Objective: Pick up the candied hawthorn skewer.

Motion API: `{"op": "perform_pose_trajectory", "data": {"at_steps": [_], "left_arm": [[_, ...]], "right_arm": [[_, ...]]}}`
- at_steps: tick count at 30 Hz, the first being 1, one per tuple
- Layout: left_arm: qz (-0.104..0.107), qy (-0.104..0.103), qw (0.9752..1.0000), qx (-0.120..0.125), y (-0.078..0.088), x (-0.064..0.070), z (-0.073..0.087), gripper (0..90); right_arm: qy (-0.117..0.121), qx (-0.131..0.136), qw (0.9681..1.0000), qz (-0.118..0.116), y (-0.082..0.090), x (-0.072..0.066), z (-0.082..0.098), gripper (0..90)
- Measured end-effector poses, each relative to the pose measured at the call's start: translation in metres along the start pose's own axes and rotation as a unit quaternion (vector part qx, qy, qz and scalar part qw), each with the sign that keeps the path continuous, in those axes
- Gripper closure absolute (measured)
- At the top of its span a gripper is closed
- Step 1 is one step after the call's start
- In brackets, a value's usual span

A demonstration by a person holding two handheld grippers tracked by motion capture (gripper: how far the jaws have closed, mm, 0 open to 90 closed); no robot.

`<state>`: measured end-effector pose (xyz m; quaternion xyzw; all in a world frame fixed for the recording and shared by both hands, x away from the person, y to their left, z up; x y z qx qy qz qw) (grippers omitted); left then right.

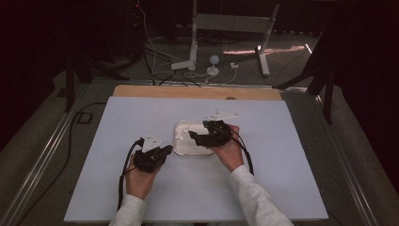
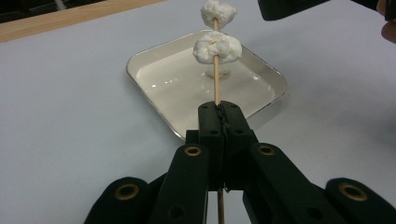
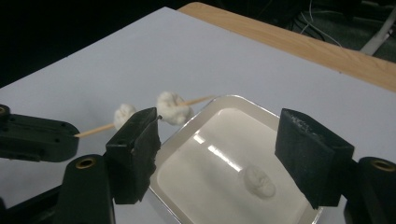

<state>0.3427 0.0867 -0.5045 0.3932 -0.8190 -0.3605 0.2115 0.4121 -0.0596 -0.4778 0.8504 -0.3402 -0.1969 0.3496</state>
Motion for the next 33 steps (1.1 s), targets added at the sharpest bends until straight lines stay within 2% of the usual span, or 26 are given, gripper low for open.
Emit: {"op": "perform_pose_trajectory", "data": {"at_steps": [7,26,33], "left_arm": [[0.003,0.0,1.0,0.003,0.002,0.002,-0.001,90.0],[0.006,0.003,0.9999,0.01,0.005,0.002,-0.002,90.0],[0.007,0.005,0.9998,0.017,0.008,0.001,-0.003,90.0]], "right_arm": [[0.02,0.004,0.9998,0.005,0.004,-0.008,-0.005,31.5],[0.044,0.005,0.9989,0.013,-0.002,-0.022,-0.011,38.0],[0.036,0.009,0.9993,0.007,-0.001,-0.022,-0.008,40.7]]}}
Point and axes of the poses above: each handheld gripper's, and its own axes: y roughly backward along the jaws, z roughly out of its underside, x roughly to its right, the point moved 8 cm from there along -y, roughly forward along the jaws, and after that the axes turned 14 degrees about -x, right-handed, at the moved point
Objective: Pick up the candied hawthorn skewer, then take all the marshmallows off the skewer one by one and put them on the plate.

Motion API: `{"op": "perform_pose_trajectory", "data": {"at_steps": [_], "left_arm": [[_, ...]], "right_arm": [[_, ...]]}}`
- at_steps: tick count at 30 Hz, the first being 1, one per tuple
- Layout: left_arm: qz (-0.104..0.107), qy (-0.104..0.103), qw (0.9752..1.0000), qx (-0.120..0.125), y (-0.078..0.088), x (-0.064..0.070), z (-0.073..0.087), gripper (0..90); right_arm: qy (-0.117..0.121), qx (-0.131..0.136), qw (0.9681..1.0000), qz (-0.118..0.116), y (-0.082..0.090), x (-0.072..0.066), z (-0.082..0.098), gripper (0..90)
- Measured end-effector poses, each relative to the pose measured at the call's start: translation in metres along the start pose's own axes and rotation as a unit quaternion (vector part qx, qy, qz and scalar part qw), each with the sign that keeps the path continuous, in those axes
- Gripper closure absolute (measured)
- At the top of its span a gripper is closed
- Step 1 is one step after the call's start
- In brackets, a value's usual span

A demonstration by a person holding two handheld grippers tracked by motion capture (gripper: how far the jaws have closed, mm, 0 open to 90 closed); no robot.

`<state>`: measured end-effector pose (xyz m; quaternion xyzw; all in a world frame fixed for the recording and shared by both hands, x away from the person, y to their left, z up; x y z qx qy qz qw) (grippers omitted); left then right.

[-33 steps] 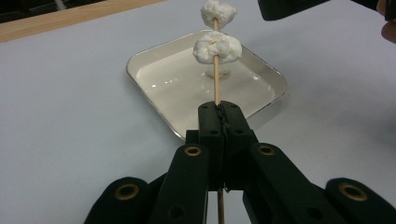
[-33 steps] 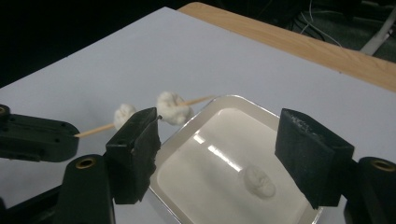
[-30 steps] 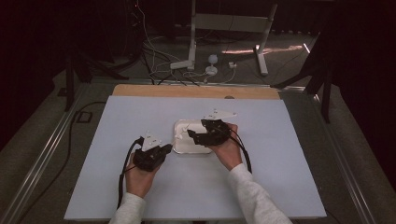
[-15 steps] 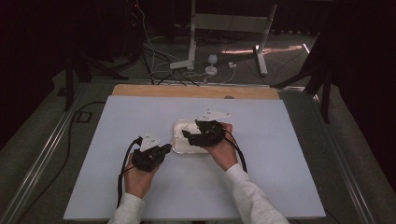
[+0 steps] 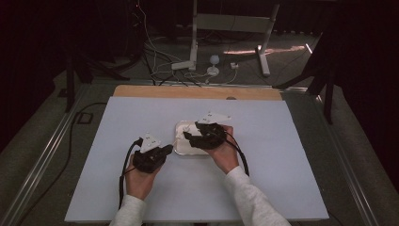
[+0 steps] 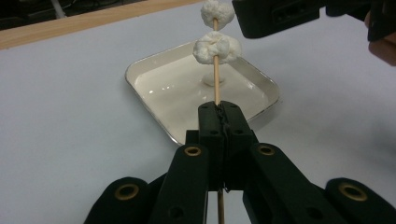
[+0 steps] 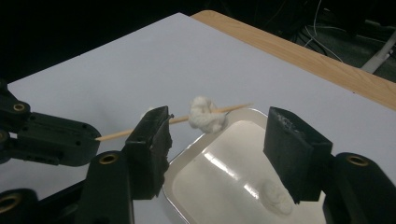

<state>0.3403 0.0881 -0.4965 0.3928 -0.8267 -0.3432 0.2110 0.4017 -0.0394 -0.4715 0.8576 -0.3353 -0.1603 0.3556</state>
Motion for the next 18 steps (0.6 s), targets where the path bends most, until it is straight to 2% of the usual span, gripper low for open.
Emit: {"op": "perform_pose_trajectory", "data": {"at_steps": [5,9,12,18], "left_arm": [[0.007,0.002,1.0,0.004,0.0011,0.0011,-0.0009,90.0],[0.026,0.014,0.9994,0.017,0.0036,0.0008,-0.0017,90.0],[0.035,0.015,0.9991,0.021,0.0045,0.0008,-0.0018,90.0],[0.037,0.012,0.9991,0.019,0.0038,0.0023,-0.0017,90.0]], "right_arm": [[0.005,0.002,1.0,0.004,-0.0013,-0.0018,0.0032,44.2],[-0.001,0.004,1.0,0.003,-0.0028,-0.0009,0.0047,47.9],[-0.004,0.01,0.9999,0.001,-0.0033,-0.0016,0.005,52.7],[0.022,0.023,0.9994,0.015,-0.0016,-0.0074,0.0017,61.3]]}}
Point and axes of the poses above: each handheld gripper's, and its own axes: y roughly backward along the jaws, z roughly out of its underside, x roughly to its right, the point moved 8 cm from there along -y, roughly forward along the jaws, and after that the axes turned 14 degrees about -x, right-handed, at the moved point
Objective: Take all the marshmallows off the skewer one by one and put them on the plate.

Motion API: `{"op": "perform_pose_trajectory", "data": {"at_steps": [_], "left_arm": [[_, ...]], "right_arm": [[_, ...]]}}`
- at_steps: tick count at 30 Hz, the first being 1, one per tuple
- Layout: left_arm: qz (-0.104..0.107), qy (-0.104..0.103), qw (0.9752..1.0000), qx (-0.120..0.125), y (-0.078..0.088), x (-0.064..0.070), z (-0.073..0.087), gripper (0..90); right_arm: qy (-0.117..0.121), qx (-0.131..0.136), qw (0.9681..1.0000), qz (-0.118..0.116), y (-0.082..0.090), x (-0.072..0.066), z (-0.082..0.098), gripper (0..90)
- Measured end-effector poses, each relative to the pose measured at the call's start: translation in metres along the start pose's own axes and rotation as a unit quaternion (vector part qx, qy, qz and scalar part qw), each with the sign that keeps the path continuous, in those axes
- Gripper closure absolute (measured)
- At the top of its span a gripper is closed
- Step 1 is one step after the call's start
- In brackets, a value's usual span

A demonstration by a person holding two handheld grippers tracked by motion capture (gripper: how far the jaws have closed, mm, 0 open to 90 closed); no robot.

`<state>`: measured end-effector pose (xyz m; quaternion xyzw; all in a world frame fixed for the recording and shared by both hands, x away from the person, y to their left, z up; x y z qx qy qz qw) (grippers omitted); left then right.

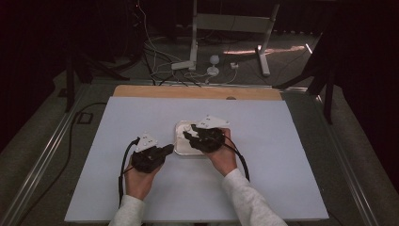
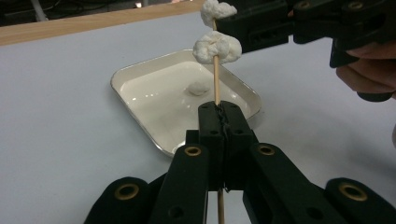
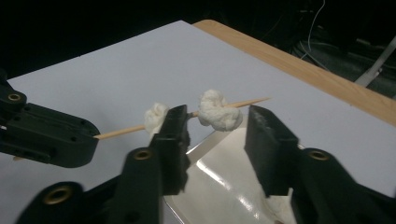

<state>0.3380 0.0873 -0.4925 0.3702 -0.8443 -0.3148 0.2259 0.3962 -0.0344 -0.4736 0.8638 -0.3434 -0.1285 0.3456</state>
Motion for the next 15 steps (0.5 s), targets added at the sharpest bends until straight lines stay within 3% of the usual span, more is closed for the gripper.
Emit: {"op": "perform_pose_trajectory", "data": {"at_steps": [9,15], "left_arm": [[-0.004,-0.003,1.0,-0.004,-0.0003,0.0015,0.0007,90.0],[-0.01,0.004,0.9999,-0.005,-0.0016,0.0025,0.0002,90.0]], "right_arm": [[-0.002,0.002,1.0,0.002,-0.0018,-0.0016,-0.0003,75.2],[0.008,-0.003,0.9992,0.04,-0.0065,-0.0041,-0.0011,81.1]]}}
Point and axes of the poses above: each handheld gripper's, and its own axes: y roughly backward along the jaws, z roughly out of its underside, x roughly to its right, the point moved 8 cm from there along -y, roughly forward along the jaws, and after that the axes turned 14 degrees about -x, right-handed, at the moved point
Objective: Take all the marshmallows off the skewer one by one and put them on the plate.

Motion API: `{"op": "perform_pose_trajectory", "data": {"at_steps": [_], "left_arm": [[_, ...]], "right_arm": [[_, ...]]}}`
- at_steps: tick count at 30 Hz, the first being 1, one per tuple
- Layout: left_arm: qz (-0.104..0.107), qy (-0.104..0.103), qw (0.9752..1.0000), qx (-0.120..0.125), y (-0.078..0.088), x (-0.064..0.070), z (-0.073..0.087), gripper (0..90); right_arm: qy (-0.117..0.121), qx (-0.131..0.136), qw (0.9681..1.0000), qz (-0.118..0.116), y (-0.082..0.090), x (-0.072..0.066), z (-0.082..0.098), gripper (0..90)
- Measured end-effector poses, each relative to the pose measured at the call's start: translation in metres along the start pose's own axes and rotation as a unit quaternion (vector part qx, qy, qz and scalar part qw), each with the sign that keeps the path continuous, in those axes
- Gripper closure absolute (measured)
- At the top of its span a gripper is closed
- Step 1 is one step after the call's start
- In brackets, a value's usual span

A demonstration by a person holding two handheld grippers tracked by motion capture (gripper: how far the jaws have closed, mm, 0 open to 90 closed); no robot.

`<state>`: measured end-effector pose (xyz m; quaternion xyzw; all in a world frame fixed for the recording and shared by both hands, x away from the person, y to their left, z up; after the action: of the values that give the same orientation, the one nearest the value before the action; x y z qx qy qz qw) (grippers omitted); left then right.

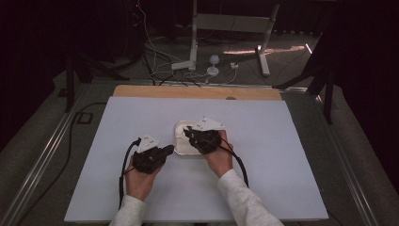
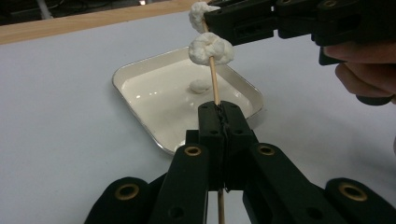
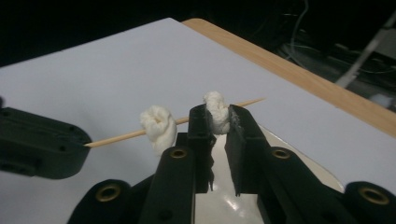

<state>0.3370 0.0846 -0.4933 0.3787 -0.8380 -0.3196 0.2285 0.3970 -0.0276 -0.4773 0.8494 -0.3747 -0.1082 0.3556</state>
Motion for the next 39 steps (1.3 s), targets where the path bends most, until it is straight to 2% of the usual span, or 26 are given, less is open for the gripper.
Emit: {"op": "perform_pose_trajectory", "data": {"at_steps": [2,3,4,5,6,7,8,13,15,23,29,33,35,39], "left_arm": [[0.001,-0.001,1.0,-0.003,0.0,0.001,0.001,90.0],[0.0,-0.005,1.0,-0.005,0.0,0.001,0.002,90.0],[-0.001,-0.006,1.0,-0.005,0.0,0.002,0.002,90.0],[-0.002,-0.008,0.9999,-0.008,0.001,0.002,0.001,90.0],[0.002,-0.009,0.9999,-0.006,0.001,0.003,0.001,90.0],[0.001,-0.011,0.9999,-0.004,0.001,0.003,0.0,90.0],[-0.002,-0.012,0.9999,-0.005,0.001,0.003,0.0,90.0],[-0.006,-0.004,1.0,-0.003,0.001,0.001,0.0,90.0],[-0.006,-0.002,1.0,-0.001,0.002,0.0,0.0,90.0],[-0.008,0.004,1.0,0.002,0.003,-0.005,0.0,90.0],[-0.01,0.006,0.9999,0.001,0.002,-0.006,0.001,90.0],[-0.01,0.008,0.9999,0.003,0.003,-0.007,0.0,90.0],[-0.011,0.009,0.9999,0.003,0.003,-0.007,0.0,90.0],[-0.011,0.009,0.9999,0.003,0.003,-0.008,0.0,90.0]], "right_arm": [[-0.003,0.0,0.9998,0.018,-0.002,0.001,-0.001,82.4],[-0.008,-0.002,0.999,0.044,-0.003,0.007,-0.001,82.8],[-0.033,-0.002,0.9985,0.045,-0.003,0.016,-0.001,83.1],[-0.052,0.0,0.9981,0.034,-0.003,0.021,-0.001,83.2],[-0.068,-0.003,0.997,0.038,-0.003,0.028,0.0,83.3],[-0.073,-0.004,0.9964,0.045,-0.002,0.035,0.001,83.3],[-0.075,-0.006,0.9964,0.039,0.0,0.04,0.002,83.3],[-0.066,-0.014,0.9972,0.032,0.002,0.046,0.006,81.9],[-0.066,-0.021,0.9974,0.021,0.0,0.046,0.008,81.1],[-0.065,-0.057,0.9963,0.005,-0.01,0.048,0.02,77.6],[-0.068,-0.072,0.9951,-0.005,-0.014,0.048,0.024,61.0],[-0.072,-0.064,0.9952,-0.016,-0.011,0.046,0.023,52.3],[-0.068,-0.058,0.9958,-0.021,-0.007,0.042,0.021,47.8],[-0.053,-0.047,0.9971,-0.026,-0.001,0.035,0.017,44.3]]}}
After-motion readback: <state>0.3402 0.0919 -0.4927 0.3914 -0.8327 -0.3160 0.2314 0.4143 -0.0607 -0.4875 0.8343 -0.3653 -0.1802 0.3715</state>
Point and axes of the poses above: each handheld gripper's, and its own axes: y roughly backward along the jaws, z roughly out of its underside, x roughly to its right, the point moved 8 cm from there along -y, roughly forward along the jaws, and after that the axes turned 14 degrees about -x, right-handed, at the moved point
